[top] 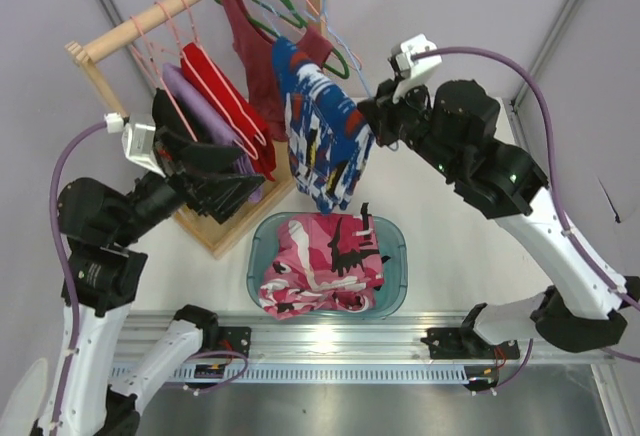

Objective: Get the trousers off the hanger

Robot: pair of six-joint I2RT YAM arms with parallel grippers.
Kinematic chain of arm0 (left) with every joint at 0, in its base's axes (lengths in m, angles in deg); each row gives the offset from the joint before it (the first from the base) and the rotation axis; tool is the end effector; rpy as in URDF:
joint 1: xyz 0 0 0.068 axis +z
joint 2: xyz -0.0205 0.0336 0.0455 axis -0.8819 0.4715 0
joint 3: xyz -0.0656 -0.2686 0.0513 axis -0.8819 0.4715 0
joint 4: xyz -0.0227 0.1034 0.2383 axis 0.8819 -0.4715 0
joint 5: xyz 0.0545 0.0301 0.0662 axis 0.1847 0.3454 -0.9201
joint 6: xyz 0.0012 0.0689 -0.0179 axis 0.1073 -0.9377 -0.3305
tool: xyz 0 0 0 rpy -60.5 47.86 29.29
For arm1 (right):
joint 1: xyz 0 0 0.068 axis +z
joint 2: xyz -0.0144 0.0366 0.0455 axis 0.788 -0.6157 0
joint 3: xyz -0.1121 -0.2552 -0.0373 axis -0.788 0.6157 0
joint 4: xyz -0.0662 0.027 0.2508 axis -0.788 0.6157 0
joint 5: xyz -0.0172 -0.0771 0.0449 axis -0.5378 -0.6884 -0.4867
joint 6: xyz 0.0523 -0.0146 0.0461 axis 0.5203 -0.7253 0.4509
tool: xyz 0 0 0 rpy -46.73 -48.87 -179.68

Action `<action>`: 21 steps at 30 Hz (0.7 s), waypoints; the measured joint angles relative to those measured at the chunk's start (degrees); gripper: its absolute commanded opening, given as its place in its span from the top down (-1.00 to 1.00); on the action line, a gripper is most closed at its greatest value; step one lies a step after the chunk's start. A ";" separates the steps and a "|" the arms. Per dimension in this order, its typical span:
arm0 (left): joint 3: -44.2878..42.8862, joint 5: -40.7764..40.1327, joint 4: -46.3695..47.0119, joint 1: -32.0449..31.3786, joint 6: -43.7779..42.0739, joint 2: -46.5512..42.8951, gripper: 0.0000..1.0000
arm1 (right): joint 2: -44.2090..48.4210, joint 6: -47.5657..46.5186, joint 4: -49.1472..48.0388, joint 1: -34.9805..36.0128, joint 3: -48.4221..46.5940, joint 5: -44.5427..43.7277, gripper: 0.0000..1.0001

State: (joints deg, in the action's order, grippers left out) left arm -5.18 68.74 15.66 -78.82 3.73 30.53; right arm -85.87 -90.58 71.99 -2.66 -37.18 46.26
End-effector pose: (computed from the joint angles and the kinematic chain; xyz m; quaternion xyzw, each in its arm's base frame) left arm 0.0933 -0.0646 0.5026 0.1806 0.6117 -0.4692 0.6108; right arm 0.1857 0.1963 0.5568 -0.2343 0.6770 0.2107 0.6651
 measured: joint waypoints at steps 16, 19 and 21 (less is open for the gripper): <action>-6.64 -22.40 10.91 -26.16 10.10 23.45 -0.99 | 17.92 1.64 -0.02 0.09 21.66 -2.40 1.00; -13.00 -26.49 8.24 -29.38 4.85 29.40 -0.98 | 20.57 1.75 0.15 0.09 23.06 -1.84 1.00; -17.84 -29.20 6.21 -30.53 1.03 32.46 -0.96 | 21.97 1.84 0.79 0.09 23.63 -1.42 1.00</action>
State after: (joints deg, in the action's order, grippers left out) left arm -23.01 39.54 21.87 -109.35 4.76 62.99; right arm -63.91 -88.75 72.77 -2.57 -13.55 44.84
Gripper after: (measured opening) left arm 0.990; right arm 0.047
